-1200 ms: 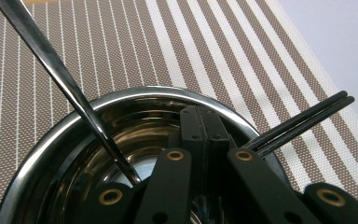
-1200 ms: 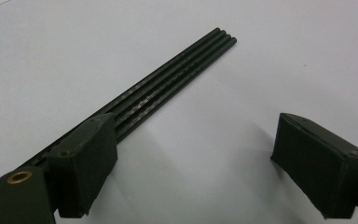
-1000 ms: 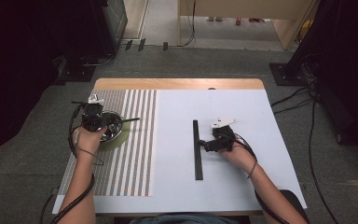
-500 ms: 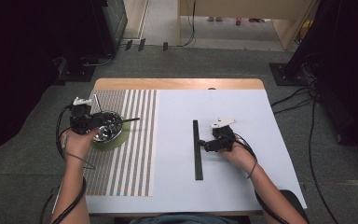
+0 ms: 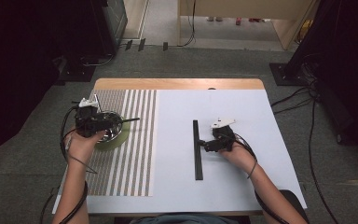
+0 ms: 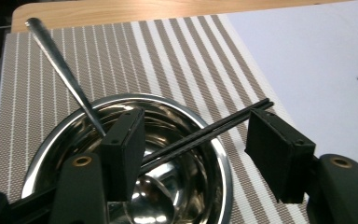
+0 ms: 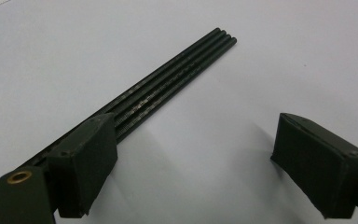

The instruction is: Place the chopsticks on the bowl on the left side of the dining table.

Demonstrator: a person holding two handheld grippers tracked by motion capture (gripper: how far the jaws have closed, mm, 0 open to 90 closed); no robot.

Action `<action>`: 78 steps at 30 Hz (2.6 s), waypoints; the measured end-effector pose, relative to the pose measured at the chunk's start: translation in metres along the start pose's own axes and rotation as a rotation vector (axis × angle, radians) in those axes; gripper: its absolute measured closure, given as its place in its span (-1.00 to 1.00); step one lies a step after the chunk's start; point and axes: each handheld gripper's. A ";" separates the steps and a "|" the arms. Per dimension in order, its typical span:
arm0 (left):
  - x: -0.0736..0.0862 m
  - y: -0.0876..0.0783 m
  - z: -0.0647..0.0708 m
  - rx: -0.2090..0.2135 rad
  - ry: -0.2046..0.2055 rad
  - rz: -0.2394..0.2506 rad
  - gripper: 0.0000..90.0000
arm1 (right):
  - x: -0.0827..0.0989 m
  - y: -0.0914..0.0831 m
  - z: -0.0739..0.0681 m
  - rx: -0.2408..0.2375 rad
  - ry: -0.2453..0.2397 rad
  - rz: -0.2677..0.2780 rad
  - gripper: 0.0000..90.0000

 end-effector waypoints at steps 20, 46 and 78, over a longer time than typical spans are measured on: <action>-0.001 0.007 0.040 0.019 0.070 0.017 -0.28 | 0.000 0.000 0.000 -0.001 0.000 0.000 -0.70; 0.000 0.013 0.085 0.108 0.161 0.046 -0.36 | 0.000 0.000 0.000 0.000 0.000 -0.002 -0.70; 0.014 0.026 0.134 0.195 0.268 0.039 -0.39 | 0.000 0.000 0.000 0.000 0.000 -0.001 -0.70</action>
Point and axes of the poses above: each handheld gripper's, and its own axes: y roughly forward along the jaws, x roughly out of its underside, z roughly to its right, and after that the axes turned 9 degrees about -x, right-handed
